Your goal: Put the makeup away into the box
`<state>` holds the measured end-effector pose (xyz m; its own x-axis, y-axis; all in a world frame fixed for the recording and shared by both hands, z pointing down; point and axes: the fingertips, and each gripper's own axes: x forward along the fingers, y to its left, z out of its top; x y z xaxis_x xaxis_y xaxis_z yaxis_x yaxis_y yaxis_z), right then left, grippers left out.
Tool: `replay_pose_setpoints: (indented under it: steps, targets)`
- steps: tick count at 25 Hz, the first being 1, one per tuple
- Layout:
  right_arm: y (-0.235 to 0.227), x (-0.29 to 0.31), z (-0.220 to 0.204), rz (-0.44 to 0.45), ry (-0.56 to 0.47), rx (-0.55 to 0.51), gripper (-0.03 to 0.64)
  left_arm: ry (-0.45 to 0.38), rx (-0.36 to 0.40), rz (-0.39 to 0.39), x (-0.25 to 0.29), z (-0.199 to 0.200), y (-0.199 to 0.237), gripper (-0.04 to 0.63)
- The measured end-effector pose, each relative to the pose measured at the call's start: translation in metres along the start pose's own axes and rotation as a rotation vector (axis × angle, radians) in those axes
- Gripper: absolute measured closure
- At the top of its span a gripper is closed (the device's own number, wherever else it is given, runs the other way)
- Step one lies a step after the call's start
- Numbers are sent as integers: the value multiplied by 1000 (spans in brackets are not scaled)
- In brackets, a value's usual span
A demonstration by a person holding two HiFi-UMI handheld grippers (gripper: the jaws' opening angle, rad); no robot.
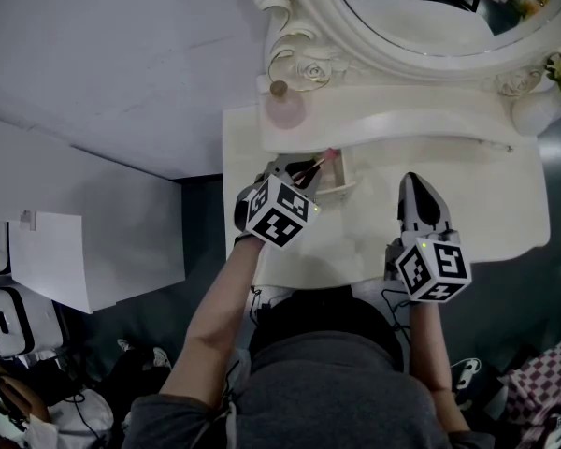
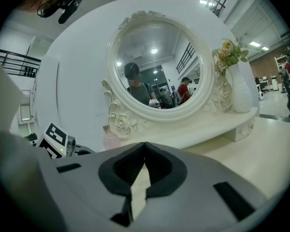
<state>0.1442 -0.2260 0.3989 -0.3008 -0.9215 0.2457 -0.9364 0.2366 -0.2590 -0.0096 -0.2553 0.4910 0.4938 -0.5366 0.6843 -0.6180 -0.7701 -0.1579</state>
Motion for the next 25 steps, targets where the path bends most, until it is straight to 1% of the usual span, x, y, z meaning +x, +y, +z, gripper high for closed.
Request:
replay_pose_setpoints:
  steps: [16,21,25]
  targets:
    - [-4,-4,-1,-7,4,6,612,37,-8,-11,2,-2,-3,546]
    - [-4,-5,-1,-7,4,7,612,30,-16,-5,0,0,-2,546]
    - [-4,-6,0,-3,2,6,612,7,-36,7,-5,5,-2,546]
